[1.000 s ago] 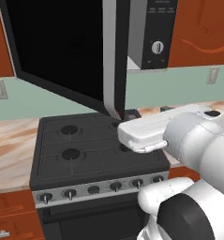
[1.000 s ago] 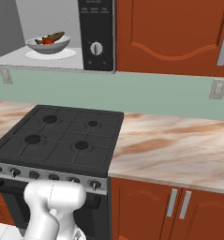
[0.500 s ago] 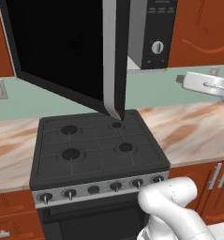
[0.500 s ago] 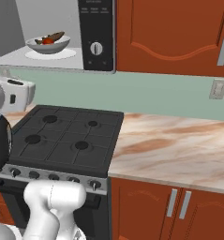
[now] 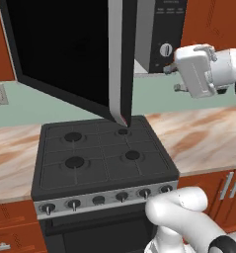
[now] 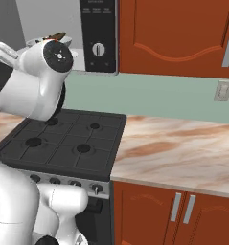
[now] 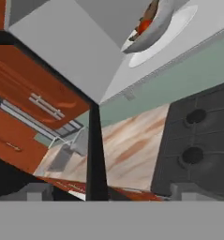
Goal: The microwave is finished heating the fish and tomato. Take the bowl containing the food and place it on the dining counter.
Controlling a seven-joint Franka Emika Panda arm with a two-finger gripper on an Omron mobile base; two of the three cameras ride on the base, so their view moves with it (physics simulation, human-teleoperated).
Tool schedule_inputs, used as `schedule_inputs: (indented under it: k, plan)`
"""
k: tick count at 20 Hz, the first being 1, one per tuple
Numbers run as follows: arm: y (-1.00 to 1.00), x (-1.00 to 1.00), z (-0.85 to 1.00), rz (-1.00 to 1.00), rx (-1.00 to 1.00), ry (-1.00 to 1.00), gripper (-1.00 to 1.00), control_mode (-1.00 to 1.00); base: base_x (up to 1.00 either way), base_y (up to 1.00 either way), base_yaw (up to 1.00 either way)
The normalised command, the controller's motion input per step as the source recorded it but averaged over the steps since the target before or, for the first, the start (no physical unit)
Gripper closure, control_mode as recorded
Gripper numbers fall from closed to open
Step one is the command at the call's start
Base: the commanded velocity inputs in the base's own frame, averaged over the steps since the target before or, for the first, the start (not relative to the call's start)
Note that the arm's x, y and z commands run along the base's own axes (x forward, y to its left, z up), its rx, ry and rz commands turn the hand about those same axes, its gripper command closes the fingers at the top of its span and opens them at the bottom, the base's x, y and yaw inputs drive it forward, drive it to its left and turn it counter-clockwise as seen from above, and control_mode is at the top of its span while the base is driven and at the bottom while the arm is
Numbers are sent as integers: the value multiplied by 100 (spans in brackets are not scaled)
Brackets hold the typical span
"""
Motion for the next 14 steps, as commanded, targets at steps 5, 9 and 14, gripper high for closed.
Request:
schedule_inputs:
  k: [5,9,14]
  plan:
    - [100,80,-52,21,14,27,-100,-100,0,0,0]
    - [100,48,-26,22,12,21,-100,-100,0,0,0]
    - [100,-24,-1,32,7,14,-100,-100,0,0,0]
